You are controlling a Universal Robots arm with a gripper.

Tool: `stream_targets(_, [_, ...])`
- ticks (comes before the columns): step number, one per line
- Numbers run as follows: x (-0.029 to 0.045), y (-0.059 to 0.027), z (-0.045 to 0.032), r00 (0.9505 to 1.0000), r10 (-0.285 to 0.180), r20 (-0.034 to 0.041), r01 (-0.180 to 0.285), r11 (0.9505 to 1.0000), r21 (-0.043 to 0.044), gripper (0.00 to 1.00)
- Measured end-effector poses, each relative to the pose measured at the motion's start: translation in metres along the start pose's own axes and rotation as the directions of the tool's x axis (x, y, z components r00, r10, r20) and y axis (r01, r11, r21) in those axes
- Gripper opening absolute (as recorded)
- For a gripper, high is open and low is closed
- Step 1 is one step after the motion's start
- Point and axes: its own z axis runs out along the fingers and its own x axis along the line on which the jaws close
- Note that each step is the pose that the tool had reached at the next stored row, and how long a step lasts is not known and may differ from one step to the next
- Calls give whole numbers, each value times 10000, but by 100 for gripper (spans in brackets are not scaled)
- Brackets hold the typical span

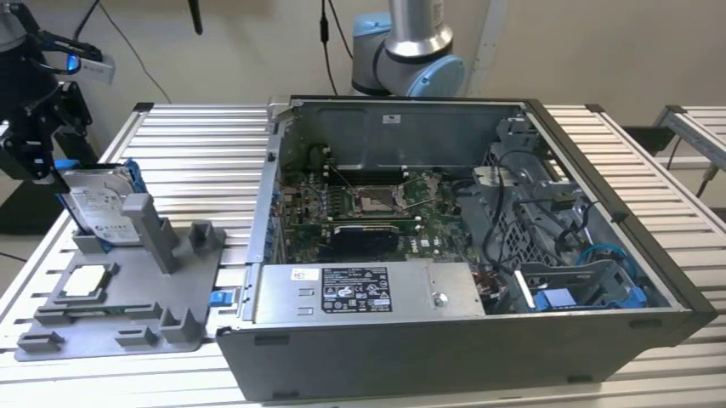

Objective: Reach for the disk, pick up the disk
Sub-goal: 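Pick up the disk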

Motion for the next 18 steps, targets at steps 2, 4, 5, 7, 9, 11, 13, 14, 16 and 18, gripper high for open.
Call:
stream_targets(2, [0, 0, 37, 10000, -29, 1, 29, 10000, 1, 100])
stream_targets(4, [1, 0, 73, 10000, -66, 2, 66, 10000, 5, 100])
stream_targets(5, [1, 0, 92, 10000, -84, 2, 84, 10000, 10, 100])
stream_targets(7, [2, 0, 125, 9999, -121, 8, 121, 9999, 29, 100])
stream_targets(9, [2, 0, 161, 9999, -147, 9, 147, 9999, 41, 100])
stream_targets(11, [3, 0, 197, 9998, -195, 10, 195, 9998, 58, 100])
stream_targets(13, [3, 0, 232, 9996, -285, 11, 285, 9996, 79, 100])
stream_targets(14, [3, 0, 248, 9994, -342, 12, 342, 9994, 91, 100])
stream_targets(16, [3, -1, 281, 9992, -409, 14, 409, 9991, 110, 100])
stream_targets(18, [2, -5, 316, 9991, -420, 22, 420, 9991, 111, 100])
